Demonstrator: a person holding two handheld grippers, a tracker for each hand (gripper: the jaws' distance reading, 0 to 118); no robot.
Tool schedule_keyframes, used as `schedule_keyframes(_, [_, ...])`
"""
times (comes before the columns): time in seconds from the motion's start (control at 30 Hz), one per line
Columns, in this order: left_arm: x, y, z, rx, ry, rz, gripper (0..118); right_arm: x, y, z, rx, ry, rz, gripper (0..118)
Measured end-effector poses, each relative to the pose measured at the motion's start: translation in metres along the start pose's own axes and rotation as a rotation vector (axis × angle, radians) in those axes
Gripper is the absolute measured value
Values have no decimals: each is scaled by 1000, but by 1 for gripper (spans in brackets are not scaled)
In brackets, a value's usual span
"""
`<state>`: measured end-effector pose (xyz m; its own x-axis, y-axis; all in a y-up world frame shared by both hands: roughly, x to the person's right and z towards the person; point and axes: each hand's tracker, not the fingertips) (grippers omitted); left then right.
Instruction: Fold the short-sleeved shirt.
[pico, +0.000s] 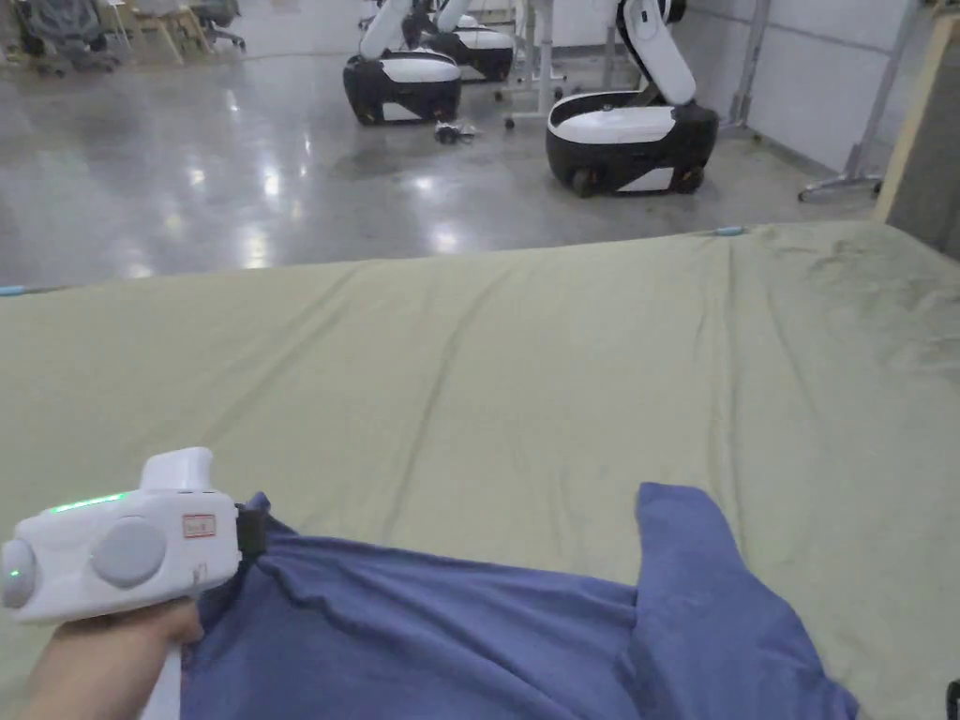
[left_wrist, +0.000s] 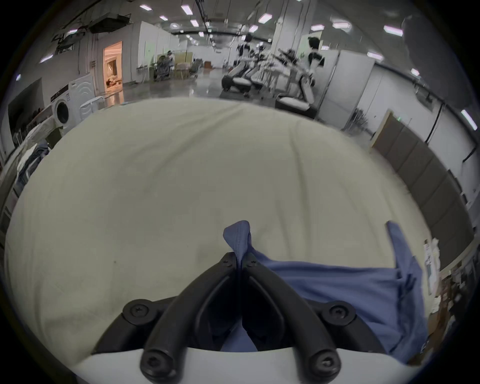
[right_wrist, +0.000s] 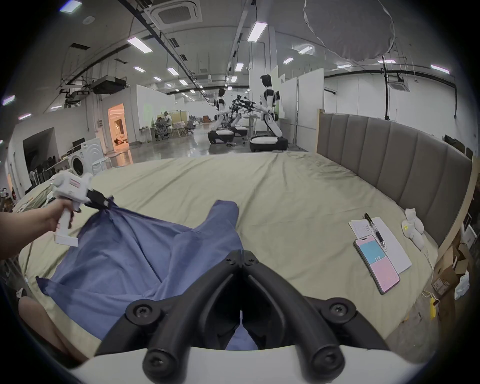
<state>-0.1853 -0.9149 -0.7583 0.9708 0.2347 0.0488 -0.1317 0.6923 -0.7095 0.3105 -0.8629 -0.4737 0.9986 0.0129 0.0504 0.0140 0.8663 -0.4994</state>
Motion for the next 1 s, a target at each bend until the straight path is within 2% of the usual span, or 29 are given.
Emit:
schedule_keyframes(0.1, [5,7,25,46,-31,-22,0,3,25,-35,-44,85,-21,0])
schedule_keyframes(0.17, [12,8,36,55,-40,-43,0,1,49,-67,-82,94,-19,2])
schedule_keyframes(0.2, [14,8,42,63,-45,-50,0,3,62,-89,-106,116,-12,15])
schedule_keyframes(0.27, [21,6,50,81,-46,-64,0,1,85,-133,-128,119,5,87])
schedule_keyframes(0.3, [24,4,54,90,-44,-76,0,0,94,-162,-176,111,3,110])
schedule_keyframes(0.33, [26,2,57,110,-38,-88,0,-1,101,-186,-205,107,-6,116])
schedule_keyframes(0.4, [30,1,58,108,-38,-117,0,-5,109,-227,-285,107,-46,111])
schedule_keyframes(0.47, [32,-1,58,96,-39,-126,0,-11,109,-259,-370,105,-92,111])
schedule_keyframes(0.53, [31,-1,53,75,-33,-144,0,-13,103,-287,-451,76,-112,108])
schedule_keyframes(0.6, [32,-3,52,63,-31,-158,0,-17,97,-304,-493,57,-90,98])
schedule_keyframes(0.67, [32,-6,50,52,-25,-172,0,-18,92,-315,-516,51,-85,74])
schedule_keyframes(0.73, [31,-7,50,46,-19,-177,0,-20,87,-318,-562,43,-91,57])
schedule_keyframes(0.77, [30,-8,49,48,-11,-178,0,-21,89,-314,-547,34,-81,45])
schedule_keyframes(0.83, [27,-9,51,64,-4,-169,0,-21,91,-306,-534,67,-62,6])
schedule_keyframes(0.87, [27,-9,53,70,-5,-163,0,-20,90,-304,-532,23,-3,7])
schedule_keyframes(0.9, [27,-8,56,68,-8,-157,0,-17,91,-297,-512,34,11,7])
schedule_keyframes(0.93, [23,-8,58,69,-11,-154,0,-14,92,-292,-494,71,-12,6])
schedule_keyframes(1.0, [25,-7,68,76,-10,-165,0,-7,100,-276,-451,74,-72,6])
